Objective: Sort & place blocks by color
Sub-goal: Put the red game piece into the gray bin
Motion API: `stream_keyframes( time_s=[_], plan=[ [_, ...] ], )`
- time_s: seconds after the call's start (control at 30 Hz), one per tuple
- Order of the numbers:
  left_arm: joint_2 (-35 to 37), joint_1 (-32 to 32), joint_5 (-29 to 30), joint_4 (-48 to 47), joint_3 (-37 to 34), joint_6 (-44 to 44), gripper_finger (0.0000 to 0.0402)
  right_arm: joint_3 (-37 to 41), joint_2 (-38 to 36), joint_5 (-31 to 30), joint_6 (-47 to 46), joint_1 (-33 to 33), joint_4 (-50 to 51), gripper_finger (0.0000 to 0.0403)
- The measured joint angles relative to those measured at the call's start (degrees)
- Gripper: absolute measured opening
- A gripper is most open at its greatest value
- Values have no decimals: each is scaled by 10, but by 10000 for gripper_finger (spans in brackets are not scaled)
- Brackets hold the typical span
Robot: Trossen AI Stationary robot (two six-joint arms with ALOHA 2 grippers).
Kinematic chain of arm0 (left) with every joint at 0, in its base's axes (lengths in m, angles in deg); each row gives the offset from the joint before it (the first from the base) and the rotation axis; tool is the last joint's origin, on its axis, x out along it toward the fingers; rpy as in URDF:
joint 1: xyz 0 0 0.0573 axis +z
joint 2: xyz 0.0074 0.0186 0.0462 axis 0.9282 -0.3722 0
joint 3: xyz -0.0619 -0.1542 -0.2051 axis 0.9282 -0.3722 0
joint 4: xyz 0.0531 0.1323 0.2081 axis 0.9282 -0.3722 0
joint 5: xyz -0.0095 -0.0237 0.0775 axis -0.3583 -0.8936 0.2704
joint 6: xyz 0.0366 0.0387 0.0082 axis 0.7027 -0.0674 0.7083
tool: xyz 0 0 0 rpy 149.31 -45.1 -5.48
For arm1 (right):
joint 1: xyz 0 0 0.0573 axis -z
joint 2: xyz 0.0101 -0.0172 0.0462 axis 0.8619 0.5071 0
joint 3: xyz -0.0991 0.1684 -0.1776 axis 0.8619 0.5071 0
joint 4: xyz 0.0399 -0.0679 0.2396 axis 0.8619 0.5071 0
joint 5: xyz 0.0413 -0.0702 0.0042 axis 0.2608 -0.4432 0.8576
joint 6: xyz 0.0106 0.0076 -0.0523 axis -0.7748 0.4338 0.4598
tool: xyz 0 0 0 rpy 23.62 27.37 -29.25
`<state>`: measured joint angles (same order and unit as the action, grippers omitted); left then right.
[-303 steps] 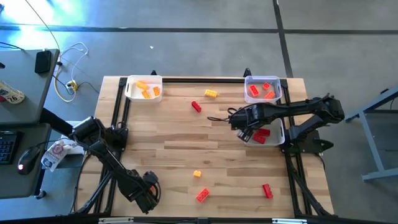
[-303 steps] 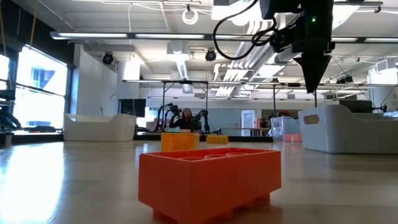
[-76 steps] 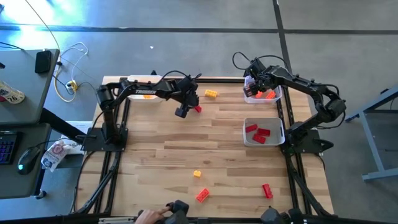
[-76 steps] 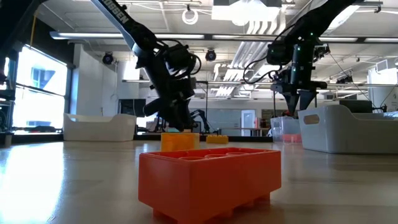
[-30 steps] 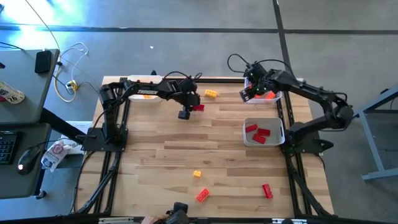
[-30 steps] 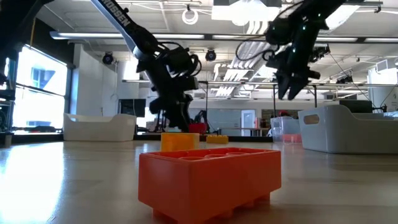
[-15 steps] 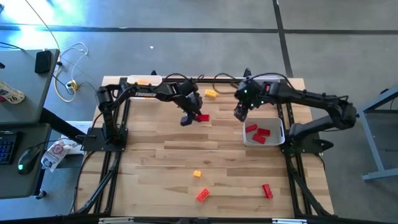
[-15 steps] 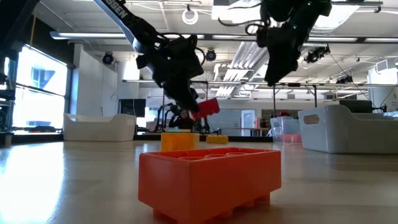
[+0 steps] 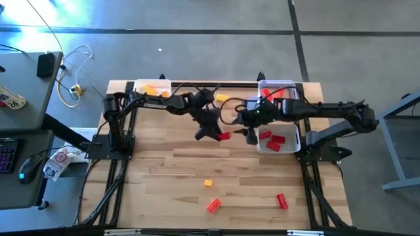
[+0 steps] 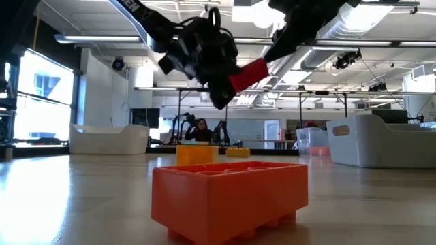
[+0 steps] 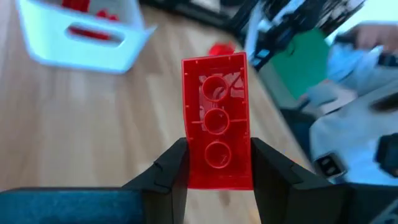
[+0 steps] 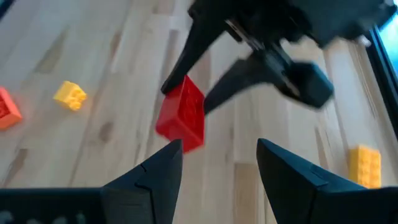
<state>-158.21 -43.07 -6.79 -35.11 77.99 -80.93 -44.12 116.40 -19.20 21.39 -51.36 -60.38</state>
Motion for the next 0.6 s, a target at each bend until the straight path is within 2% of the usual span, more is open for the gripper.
stream_keyframes(
  time_s=[0.1,0.23,0.47,0.6],
  plan=[
    [0,-10,-5,51,0,-54,119,0,0,7,12,-16,-5,193],
    [0,-17,-25,90,0,-105,118,-1,0,46,12,-28,-5,193],
    [0,-24,-28,100,0,-117,115,-1,0,61,7,-38,-5,193],
    [0,-30,-27,92,0,-119,113,-1,0,42,8,-38,-1,193]
  ],
)
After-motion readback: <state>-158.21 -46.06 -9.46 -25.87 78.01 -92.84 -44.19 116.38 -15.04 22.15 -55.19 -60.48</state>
